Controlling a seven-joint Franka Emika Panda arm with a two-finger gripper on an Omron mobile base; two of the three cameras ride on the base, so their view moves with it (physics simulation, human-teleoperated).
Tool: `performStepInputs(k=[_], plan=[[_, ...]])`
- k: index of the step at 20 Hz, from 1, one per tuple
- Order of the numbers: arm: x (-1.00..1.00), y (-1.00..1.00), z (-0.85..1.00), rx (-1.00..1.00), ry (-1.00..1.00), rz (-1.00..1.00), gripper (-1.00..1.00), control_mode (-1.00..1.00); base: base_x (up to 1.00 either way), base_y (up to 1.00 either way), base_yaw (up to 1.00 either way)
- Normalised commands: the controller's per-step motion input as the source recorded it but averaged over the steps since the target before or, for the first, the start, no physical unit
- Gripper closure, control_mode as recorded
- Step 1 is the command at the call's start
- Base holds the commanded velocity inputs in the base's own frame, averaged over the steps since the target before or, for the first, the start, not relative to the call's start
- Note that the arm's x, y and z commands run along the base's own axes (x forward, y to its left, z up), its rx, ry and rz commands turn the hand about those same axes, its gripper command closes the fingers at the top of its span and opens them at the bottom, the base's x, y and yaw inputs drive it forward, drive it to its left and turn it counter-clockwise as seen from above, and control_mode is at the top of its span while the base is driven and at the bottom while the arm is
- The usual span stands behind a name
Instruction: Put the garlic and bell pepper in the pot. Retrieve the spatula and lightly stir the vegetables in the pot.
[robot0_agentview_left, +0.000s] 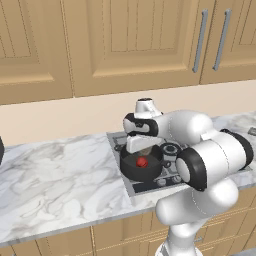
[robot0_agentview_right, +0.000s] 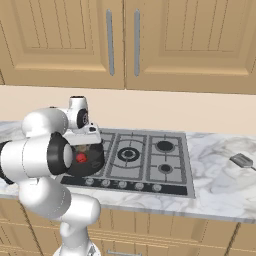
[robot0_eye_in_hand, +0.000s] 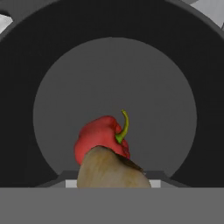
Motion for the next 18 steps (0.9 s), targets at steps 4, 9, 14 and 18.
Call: performStepInputs(k=[4,9,14,18], plan=[[0.08,0.00,0.00,0.00,0.00,0.01,1.00,-1.00,0.00,0.00,0.00],[0.00,0.00,0.00,0.00,0.00,0.00,1.00,-1.00,0.00,0.00,0.00],[0.00,0.00,0.00,0.00,0.00,0.00,-1.00,-1.00,0.00,0.00,0.00],[0.00,0.00,0.00,0.00,0.00,0.00,-1.00,-1.00,0.00,0.00,0.00]])
